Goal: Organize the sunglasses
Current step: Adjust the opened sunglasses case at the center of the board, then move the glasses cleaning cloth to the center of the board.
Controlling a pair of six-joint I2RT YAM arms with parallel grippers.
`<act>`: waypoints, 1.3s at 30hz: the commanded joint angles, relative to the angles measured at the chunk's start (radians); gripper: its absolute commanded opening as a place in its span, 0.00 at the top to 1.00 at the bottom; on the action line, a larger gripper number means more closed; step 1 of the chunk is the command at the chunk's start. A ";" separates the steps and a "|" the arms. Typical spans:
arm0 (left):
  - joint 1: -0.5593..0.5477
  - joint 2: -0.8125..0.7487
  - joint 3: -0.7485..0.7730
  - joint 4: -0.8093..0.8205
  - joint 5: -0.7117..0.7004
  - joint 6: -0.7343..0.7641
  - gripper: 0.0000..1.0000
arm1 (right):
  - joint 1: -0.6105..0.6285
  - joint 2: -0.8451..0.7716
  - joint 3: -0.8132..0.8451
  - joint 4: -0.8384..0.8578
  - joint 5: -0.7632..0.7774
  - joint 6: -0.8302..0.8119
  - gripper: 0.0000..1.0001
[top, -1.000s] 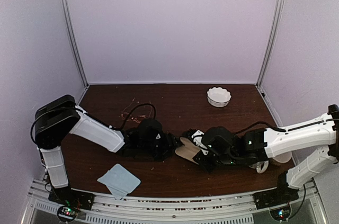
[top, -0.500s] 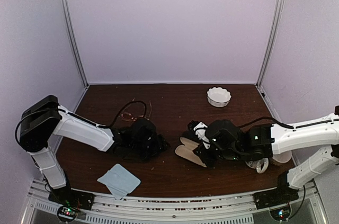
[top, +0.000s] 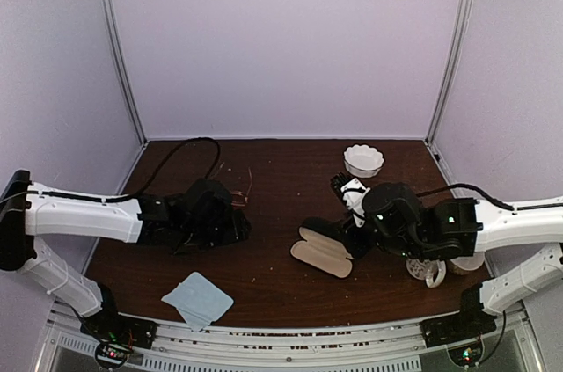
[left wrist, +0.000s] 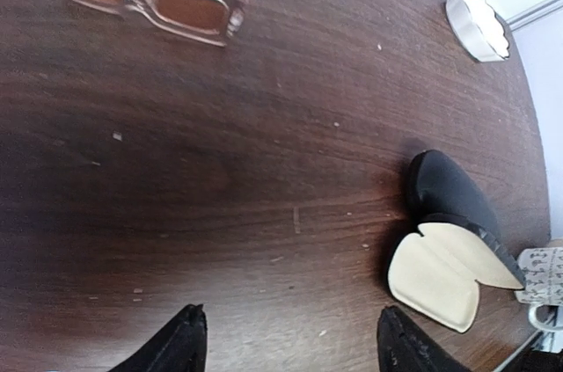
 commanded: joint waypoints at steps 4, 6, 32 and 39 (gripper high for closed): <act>-0.001 -0.132 -0.017 -0.289 -0.076 0.141 0.31 | 0.001 -0.001 0.066 0.016 0.103 -0.024 0.52; -0.002 -0.166 -0.032 -0.334 -0.052 0.145 0.31 | 0.001 0.015 0.083 0.005 0.106 -0.024 0.51; -0.158 0.056 0.104 -0.514 0.256 0.271 0.48 | 0.003 0.026 0.044 -0.002 0.036 0.047 0.45; -0.203 0.142 0.163 -0.534 0.287 0.307 0.57 | 0.001 0.017 0.021 0.002 0.029 0.059 0.45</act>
